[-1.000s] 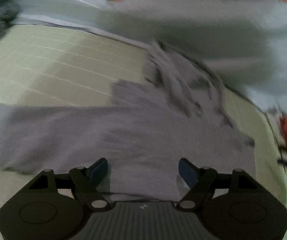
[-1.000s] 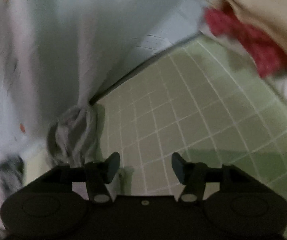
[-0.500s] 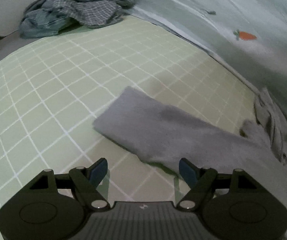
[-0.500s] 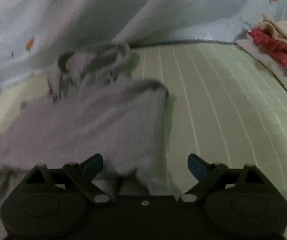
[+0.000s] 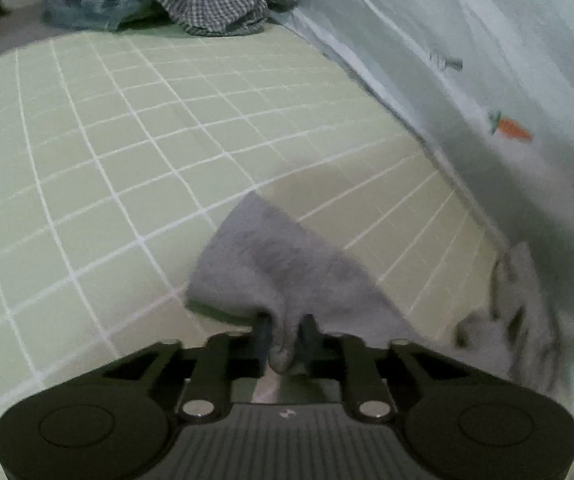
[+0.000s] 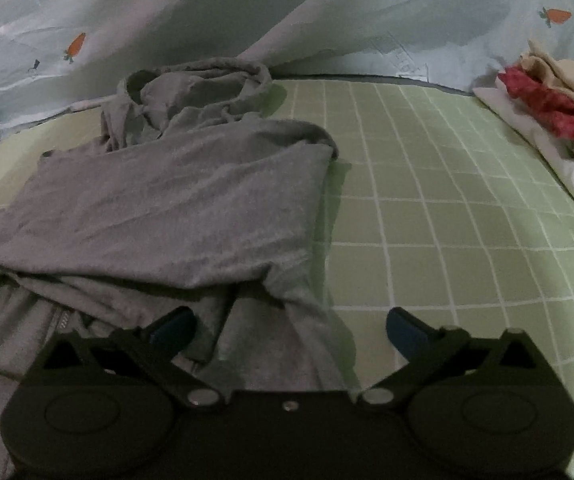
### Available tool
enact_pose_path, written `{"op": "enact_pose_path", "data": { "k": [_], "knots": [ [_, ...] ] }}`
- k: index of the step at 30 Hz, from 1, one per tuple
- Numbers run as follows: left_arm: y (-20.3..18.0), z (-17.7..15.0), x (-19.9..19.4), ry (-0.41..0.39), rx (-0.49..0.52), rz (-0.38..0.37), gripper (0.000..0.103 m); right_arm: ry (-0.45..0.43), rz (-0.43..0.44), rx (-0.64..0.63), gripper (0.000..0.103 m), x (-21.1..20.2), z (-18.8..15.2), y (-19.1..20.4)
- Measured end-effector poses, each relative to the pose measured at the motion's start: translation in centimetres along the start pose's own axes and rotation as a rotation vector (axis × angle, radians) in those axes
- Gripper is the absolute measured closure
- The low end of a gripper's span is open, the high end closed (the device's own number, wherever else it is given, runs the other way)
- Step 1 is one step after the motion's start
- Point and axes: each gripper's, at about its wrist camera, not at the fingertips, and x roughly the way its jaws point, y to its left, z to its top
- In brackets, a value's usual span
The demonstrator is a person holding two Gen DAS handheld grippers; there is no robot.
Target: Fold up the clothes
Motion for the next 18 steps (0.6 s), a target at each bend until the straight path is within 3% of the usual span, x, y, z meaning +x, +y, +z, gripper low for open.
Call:
{"op": "enact_pose_path", "data": {
  "k": [4,7,11,13,15,17,18],
  "knots": [
    [-2.2,-0.6,-1.6,-0.016,0.111,-0.143,0.103,-0.04,0.011,-0.012,0.0,-0.1,-0.5,-0.2],
    [-4.7,-1.8,-3.1,-0.013,0.178,-0.282,0.103,-0.087,0.022,-0.024,0.0,-0.2,-1.2,-0.3],
    [-9.1,-5.0,-5.3,0.048,0.333,-0.509,0.103,-0.104,0.026,-0.027,0.0,-0.3,-1.4,-0.3],
    [-11.1,-7.1,-6.0,0.094,0.435,-0.582,0.103,-0.105,0.029,-0.028,0.0,-0.3,-1.3,-0.3],
    [-12.5,-9.2,-6.2,0.138,0.521,-0.586,0.101,-0.108,0.031,-0.028,0.0,-0.2,-1.4,-0.4],
    [-12.7,-10.3,-5.9,0.157,0.551,-0.536,0.1,-0.11,0.032,-0.028,0.0,-0.3,-1.5,-0.4],
    [-12.3,-10.3,-5.6,0.162,0.539,-0.508,0.093,-0.111,0.033,-0.027,0.0,-0.3,-1.5,-0.4]
  ]
}}
